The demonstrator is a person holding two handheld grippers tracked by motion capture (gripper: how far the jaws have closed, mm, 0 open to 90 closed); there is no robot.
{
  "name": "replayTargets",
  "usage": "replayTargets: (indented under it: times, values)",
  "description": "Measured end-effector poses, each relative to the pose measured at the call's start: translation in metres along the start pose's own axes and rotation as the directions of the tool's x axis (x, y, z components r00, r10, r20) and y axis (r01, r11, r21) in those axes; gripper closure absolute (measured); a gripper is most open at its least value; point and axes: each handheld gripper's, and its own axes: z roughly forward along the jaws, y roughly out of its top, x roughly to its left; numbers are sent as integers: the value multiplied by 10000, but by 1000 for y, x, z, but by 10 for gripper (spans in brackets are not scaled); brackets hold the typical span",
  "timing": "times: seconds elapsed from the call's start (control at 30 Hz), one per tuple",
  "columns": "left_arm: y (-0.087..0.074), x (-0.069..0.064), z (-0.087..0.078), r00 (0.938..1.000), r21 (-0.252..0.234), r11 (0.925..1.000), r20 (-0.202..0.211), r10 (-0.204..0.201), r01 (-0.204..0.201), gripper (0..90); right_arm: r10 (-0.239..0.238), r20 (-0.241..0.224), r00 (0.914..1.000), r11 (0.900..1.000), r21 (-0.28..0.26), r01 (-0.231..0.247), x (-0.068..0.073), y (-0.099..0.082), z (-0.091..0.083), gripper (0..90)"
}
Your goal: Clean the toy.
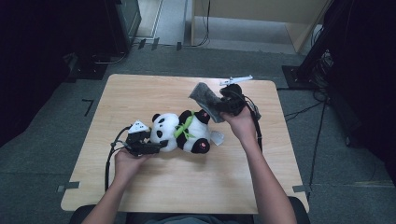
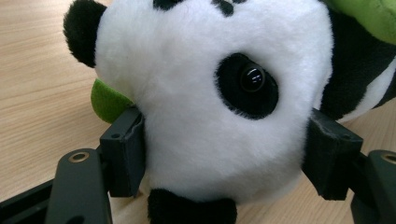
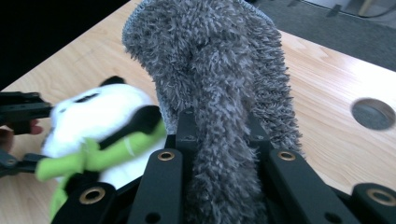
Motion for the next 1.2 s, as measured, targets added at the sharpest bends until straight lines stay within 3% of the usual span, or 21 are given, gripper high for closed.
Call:
replayTargets:
  times: [0.37, 0.57, 0.7, 0.73, 0.83, 0.97, 1.13, 1.17, 1.2]
  values:
    - [1, 0, 1, 10000, -30, 10000, -76, -12, 12, 261, -714, -485, 9963, 9971, 228, 726, 35, 26, 23, 749]
    - [-2, 0, 2, 10000, -206, 9998, -55, 22, -23, 260, -1195, -881, 9889, 9916, 392, 1233, 54, 37, 49, 745]
    - [-2, 0, 2, 10000, -244, 9997, -90, 5, -7, 261, -1218, -1093, 9865, 9897, 614, 1290, 63, 39, 67, 745]
    - [-2, -1, 2, 9999, -230, 9997, -110, 41, -43, 260, -1327, -1249, 9833, 9865, 792, 1432, 71, 40, 80, 743]
    - [-3, -1, 1, 9999, -236, 9997, -133, 78, -81, 261, -1503, -1322, 9798, 9799, 1115, 1654, 79, 38, 95, 742]
    - [-3, -2, 1, 9998, -248, 9997, -205, 52, -57, 257, -1574, -1382, 9778, 9745, 1384, 1764, 82, 36, 107, 739]
    - [-3, -3, 2, 9996, -303, 9995, -276, 14, -23, 257, -1471, -1997, 9688, 9756, 1323, 1754, 86, 34, 121, 645]
    - [-4, -2, 2, 9996, -315, 9995, -282, -17, 8, 258, -1605, -1722, 9719, 9678, 1661, 1892, 86, 31, 128, 655]
    - [-4, -2, 2, 9996, -345, 9994, -277, -46, 36, 259, -1532, -1742, 9727, 9677, 1731, 1834, 84, 30, 131, 667]
